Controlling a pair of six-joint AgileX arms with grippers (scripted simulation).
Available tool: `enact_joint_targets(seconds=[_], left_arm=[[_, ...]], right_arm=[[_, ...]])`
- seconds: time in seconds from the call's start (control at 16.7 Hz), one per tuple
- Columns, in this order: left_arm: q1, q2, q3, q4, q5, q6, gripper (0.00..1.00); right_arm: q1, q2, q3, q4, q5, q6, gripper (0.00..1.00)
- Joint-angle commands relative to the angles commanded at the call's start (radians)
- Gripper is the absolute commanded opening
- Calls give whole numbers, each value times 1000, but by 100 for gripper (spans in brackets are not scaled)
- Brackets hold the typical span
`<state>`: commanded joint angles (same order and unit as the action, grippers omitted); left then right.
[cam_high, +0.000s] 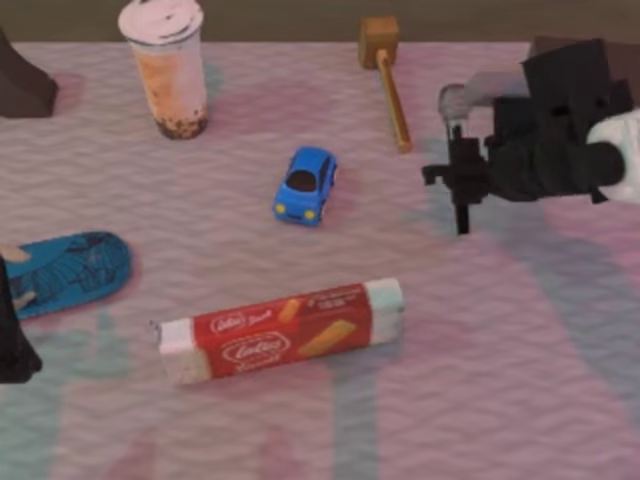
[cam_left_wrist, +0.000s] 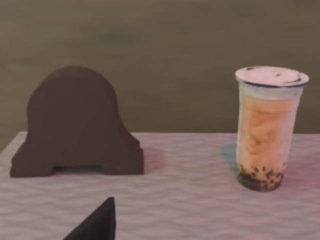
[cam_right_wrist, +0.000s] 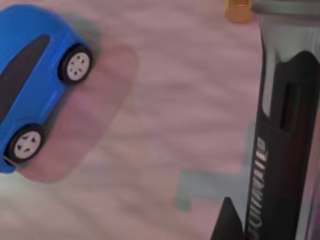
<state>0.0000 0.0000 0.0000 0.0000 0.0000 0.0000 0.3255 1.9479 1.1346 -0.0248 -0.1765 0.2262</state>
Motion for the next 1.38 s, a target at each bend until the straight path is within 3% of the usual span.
enact_joint_targets(seconds=[0.42,0.72,1.14,1.26,1.38], left_arm=[[0,0,0,0,0,0,100],[0,0,0,0,0,0,100],[0,0,0,0,0,0,100],[0,0,0,0,0,0,100],[0,0,0,0,0,0,100]], right_arm=[[-6,-144,-171,609,-189,-138,0],[-11,-234,-241,833,-269,-203,0],[-3,-240,-243,848,-272,-206,0],[31,-258,-252,846,-237,-207,0],[92,-293,-269,841,-174,-208,0]])
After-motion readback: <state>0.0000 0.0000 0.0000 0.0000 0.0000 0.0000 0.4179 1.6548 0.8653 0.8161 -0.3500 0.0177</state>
